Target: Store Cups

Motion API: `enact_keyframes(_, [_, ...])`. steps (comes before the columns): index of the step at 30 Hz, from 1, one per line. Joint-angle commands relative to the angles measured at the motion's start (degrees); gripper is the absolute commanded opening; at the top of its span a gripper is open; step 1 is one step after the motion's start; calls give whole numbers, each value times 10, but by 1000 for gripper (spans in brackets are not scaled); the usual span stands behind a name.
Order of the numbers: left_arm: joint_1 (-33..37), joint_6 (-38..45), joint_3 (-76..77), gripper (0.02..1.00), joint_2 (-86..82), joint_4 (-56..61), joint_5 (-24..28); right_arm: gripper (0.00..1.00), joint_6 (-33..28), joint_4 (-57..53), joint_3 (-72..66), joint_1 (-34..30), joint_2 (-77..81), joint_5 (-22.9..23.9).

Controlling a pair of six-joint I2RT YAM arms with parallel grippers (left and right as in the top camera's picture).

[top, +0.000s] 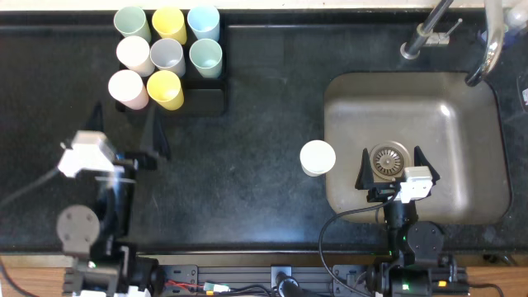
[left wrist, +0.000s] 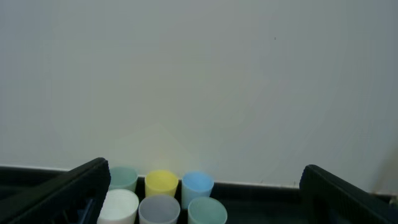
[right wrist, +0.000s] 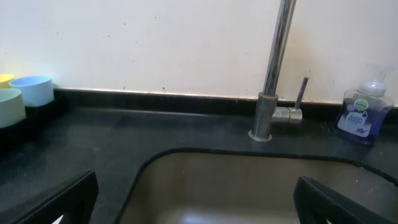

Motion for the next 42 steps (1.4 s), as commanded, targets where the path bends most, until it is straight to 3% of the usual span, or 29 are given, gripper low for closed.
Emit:
enact_keyframes(1, [7,24,-76,1000,-81,5,-1,998,2,3,-8,-3,-5,4])
enact_keyframes(10, [13,24,-184,1000,-223,-26,0,996,2,3,-8,-3,-5,4])
enact_keyframes(19, [13,24,-187,1000,-248,-239,2,998,2,3,-8,-3,-5,4])
enact_keyframes(42, [13,31,-187,1000,-248,-236,-3,996,2,3,-8,-3,-5,4])
